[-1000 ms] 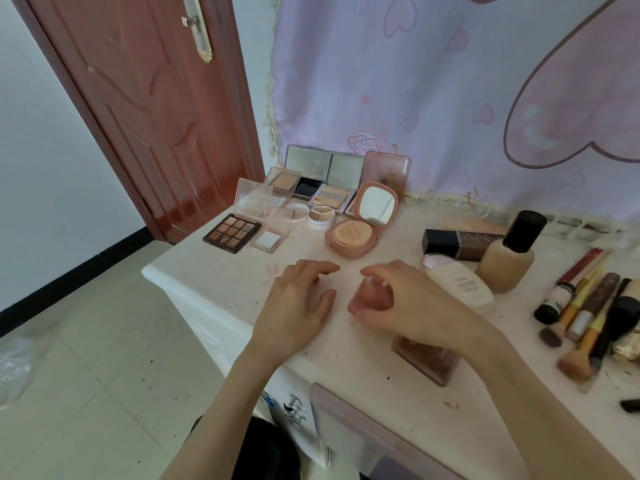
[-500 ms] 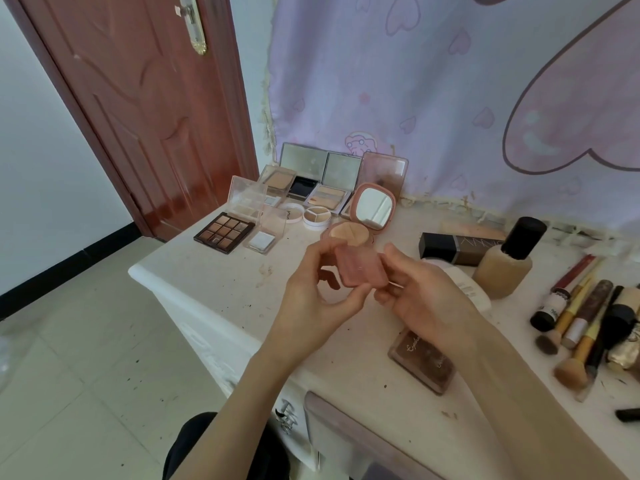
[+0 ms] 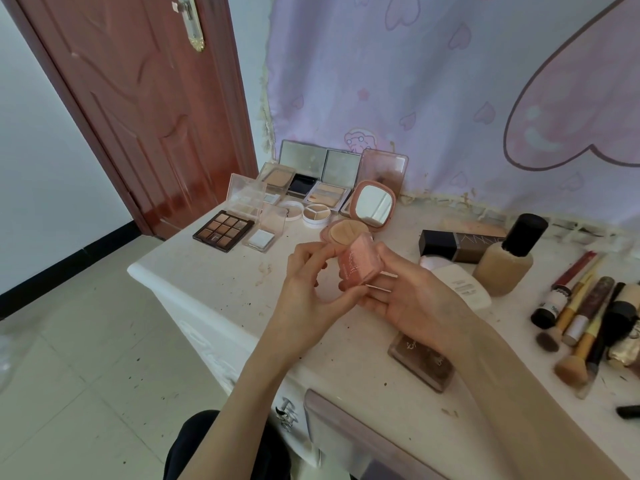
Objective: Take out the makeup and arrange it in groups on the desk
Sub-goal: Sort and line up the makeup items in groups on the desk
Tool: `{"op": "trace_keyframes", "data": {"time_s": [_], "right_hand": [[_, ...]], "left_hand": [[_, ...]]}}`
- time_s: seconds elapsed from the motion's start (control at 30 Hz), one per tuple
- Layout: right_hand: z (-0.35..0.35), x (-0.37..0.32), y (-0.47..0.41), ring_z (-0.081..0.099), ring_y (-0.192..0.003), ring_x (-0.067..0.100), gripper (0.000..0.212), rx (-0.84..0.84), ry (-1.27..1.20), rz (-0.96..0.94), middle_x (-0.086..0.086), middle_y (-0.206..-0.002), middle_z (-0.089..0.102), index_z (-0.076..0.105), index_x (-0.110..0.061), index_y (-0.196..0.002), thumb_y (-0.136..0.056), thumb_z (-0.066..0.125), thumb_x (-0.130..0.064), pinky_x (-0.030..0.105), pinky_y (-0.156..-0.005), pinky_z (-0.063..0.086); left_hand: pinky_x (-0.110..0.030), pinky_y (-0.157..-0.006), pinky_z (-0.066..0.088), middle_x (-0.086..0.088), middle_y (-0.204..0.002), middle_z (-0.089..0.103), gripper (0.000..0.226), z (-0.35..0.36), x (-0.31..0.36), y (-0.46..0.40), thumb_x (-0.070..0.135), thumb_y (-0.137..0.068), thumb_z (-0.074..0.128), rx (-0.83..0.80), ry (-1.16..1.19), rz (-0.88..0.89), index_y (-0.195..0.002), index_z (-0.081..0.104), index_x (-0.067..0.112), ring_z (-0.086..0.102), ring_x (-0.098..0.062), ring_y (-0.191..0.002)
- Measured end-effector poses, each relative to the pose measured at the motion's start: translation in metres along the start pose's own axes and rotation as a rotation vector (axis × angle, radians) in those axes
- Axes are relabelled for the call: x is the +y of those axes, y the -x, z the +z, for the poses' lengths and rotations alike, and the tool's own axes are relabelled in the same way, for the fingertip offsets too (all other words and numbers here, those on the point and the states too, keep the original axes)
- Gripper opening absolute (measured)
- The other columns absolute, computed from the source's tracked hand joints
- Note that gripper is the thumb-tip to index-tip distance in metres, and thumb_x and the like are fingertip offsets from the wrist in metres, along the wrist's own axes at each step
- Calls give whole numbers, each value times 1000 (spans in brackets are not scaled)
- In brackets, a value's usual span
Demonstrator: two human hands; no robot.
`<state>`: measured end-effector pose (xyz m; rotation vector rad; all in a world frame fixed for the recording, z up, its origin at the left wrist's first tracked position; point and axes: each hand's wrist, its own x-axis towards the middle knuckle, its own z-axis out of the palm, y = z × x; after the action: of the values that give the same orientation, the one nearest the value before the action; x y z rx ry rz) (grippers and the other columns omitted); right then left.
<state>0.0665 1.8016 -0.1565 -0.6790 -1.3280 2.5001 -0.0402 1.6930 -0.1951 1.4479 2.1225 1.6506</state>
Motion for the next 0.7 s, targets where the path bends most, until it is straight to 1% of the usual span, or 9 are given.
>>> {"op": "trace_keyframes", "data": {"time_s": [0.1, 0.17, 0.3, 0.37, 0.47, 0.57, 0.6, 0.67, 0.7], "right_hand": [[0, -1, 2, 69, -84, 24, 40, -26, 17, -8, 17, -93, 71, 65, -10, -102, -73, 56, -37, 27, -73, 57], [0, -2, 2, 69, -84, 23, 41, -34, 19, -17, 17, -95, 70, 65, -7, -103, -74, 57, -34, 26, -73, 57], [-2, 0, 1, 64, -97, 22, 45, -50, 64, -95, 15, -106, 65, 61, -3, -117, -78, 61, -26, 25, -77, 54], [-3, 3, 0, 63, -99, 23, 43, -32, 85, -137, 13, -103, 65, 63, -5, -115, -76, 65, -21, 26, -78, 54], [-1, 6, 0, 63, -100, 20, 38, -33, 94, -186, 9, -97, 68, 65, -5, -109, -73, 65, -19, 27, -82, 53], [0, 6, 1, 66, -98, 20, 36, -46, 116, -202, 9, -96, 69, 64, -6, -110, -77, 62, -21, 26, -81, 53], [1, 6, 2, 67, -95, 20, 33, -47, 125, -194, 8, -94, 69, 64, -7, -107, -79, 61, -24, 27, -80, 54], [4, 5, 3, 67, -83, 18, 24, -49, 142, -183, 7, -84, 65, 67, -11, -84, -85, 54, -31, 29, -77, 54], [5, 5, 2, 66, -77, 17, 30, -39, 142, -184, 6, -79, 63, 67, -14, -72, -87, 51, -34, 29, -74, 54]], "left_hand": [[-4, -79, 32, 11, -107, 45, 53, 0, 1, 0, 41, -67, 71, -21, -4, -18, -116, 52, 34, 43, -10, -97], [-3, -81, 30, 9, -110, 45, 55, 0, 2, 0, 39, -69, 69, -45, 0, -27, -120, 51, 33, 42, -10, -101], [-5, -81, 33, 10, -119, 47, 60, -1, 6, 1, 55, -72, 57, -80, 51, -36, -128, 46, 34, 43, -7, -107], [-10, -81, 36, 14, -119, 51, 55, -2, 7, 2, 55, -76, 54, -73, 75, -30, -126, 48, 34, 46, -6, -108], [-13, -81, 38, 21, -113, 56, 37, -3, 9, 2, 46, -81, 54, -55, 113, -1, -118, 55, 39, 50, -10, -107], [-17, -81, 40, 18, -113, 59, 37, -4, 7, 1, 43, -81, 56, -45, 137, 3, -117, 59, 33, 51, -13, -108], [-17, -83, 40, 17, -116, 59, 39, -4, 6, 1, 43, -81, 57, -45, 143, 7, -117, 60, 31, 50, -13, -111], [-15, -89, 38, 16, -121, 58, 40, -5, 5, 1, 41, -81, 59, -50, 137, 33, -119, 60, 28, 46, -10, -119], [-13, -90, 36, 17, -122, 58, 39, -5, 5, 1, 38, -82, 59, -55, 135, 46, -119, 60, 27, 45, -8, -120]]}}
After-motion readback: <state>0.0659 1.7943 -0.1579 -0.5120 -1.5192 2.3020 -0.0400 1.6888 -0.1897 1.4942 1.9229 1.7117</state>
